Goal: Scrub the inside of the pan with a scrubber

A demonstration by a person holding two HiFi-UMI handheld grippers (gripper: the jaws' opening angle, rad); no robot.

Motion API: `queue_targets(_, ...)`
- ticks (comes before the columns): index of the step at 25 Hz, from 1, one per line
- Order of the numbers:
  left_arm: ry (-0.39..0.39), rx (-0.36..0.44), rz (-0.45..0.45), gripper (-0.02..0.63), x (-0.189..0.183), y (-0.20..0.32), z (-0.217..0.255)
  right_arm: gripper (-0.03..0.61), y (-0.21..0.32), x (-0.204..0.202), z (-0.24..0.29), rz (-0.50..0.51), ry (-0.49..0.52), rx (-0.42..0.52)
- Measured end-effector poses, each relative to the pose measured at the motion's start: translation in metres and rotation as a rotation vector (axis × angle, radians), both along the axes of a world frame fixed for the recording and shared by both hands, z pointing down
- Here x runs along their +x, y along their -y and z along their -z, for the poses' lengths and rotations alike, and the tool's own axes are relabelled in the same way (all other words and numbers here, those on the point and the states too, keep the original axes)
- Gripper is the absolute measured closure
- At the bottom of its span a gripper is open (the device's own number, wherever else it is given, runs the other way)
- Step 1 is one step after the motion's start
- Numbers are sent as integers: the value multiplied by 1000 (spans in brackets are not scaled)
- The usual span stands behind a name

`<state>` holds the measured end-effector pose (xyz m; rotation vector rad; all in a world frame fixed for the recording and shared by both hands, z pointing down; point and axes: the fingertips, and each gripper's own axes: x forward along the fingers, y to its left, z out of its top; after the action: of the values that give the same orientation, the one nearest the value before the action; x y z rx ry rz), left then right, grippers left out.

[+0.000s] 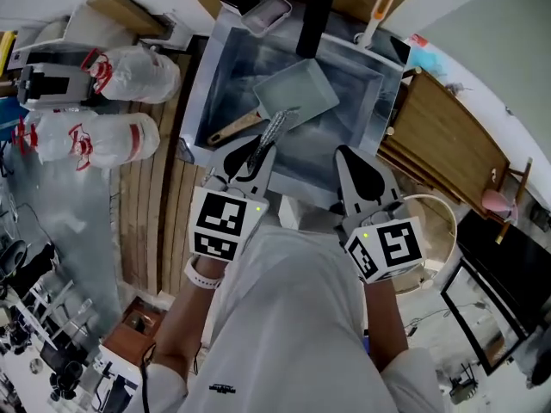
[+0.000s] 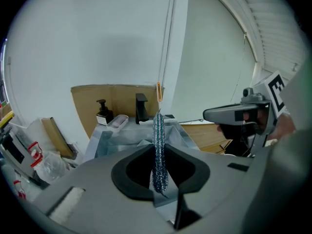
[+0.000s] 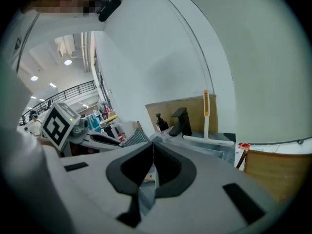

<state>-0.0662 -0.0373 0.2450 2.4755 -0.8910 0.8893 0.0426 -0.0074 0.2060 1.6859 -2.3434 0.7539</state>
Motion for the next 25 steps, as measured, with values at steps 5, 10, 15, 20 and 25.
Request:
queue_targets(5,27,-83,-34,549,9,27,-53,572,23,5,-25,-25,11,-36)
queue_targets(10,74,-119,-88,549,19,59,-100,572,46,8,-53,-44,23,-67)
queue_targets(15,138,-104,-151,549,28,88,-138,572,59,10,-86,-76,48,-101)
queue_targets(20,169,-104,-191,549,39,111,-174,572,60,15,-117,-112,65,-137)
queue_targets(25,189,-100,-204,549,49,130,-206,572,67,17,-143,-104,28,-151)
